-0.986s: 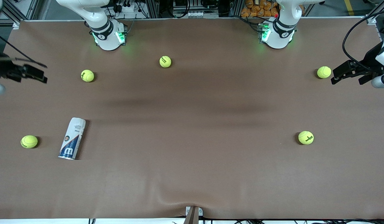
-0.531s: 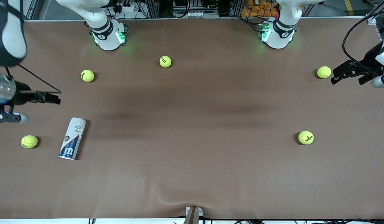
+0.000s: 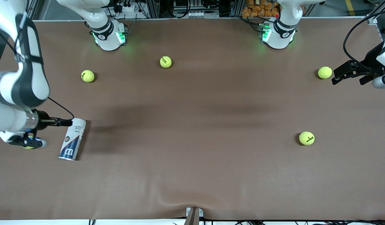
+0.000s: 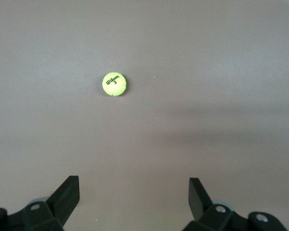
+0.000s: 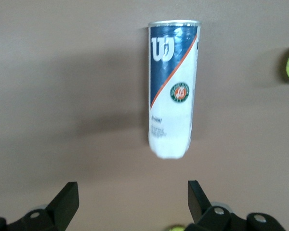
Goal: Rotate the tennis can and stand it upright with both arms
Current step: 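Reach the right gripper toward the white-and-blue tennis ball can, then lower the right gripper over the can and close on it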
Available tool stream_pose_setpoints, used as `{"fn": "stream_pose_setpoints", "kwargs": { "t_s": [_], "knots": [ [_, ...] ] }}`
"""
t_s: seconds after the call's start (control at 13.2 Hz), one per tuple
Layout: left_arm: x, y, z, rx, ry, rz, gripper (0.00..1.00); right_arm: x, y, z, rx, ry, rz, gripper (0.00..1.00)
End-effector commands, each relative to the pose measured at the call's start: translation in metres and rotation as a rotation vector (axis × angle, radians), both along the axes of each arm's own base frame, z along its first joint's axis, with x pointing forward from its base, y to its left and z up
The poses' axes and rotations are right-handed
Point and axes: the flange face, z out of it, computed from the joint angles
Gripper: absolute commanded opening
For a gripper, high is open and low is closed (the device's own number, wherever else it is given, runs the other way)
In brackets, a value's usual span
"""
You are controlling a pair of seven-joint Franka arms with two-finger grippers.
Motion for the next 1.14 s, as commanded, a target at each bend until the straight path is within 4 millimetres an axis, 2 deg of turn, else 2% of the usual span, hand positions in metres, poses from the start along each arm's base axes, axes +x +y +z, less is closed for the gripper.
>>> {"fn": "stream_pose_setpoints", "kwargs": {
  "t_s": [0.0,0.23,0.38,0.68,0.91,1.06],
  "knots": [
    [0.000,0.001,0.002,-0.009,0.005,-0.011,1.00,0.012,-0.012,-0.039,-0.034,0.007,0.009,1.00],
    [0.000,0.001,0.001,-0.010,0.006,-0.009,1.00,0.017,-0.031,-0.076,-0.032,0.028,-0.010,1.00],
    [0.000,0.002,0.001,-0.010,0.006,-0.009,1.00,0.027,-0.033,-0.096,-0.012,-0.013,0.109,1.00],
    [0.000,0.001,0.001,-0.008,0.006,-0.011,1.00,0.031,-0.047,-0.118,0.003,-0.058,0.129,1.00],
    [0.000,0.002,0.001,-0.008,0.006,-0.011,1.00,0.030,-0.046,-0.138,0.004,-0.042,0.142,1.00],
    [0.000,0.003,0.001,-0.008,0.006,-0.009,1.00,0.033,-0.046,-0.140,0.005,-0.062,0.141,1.00]
  ]
}}
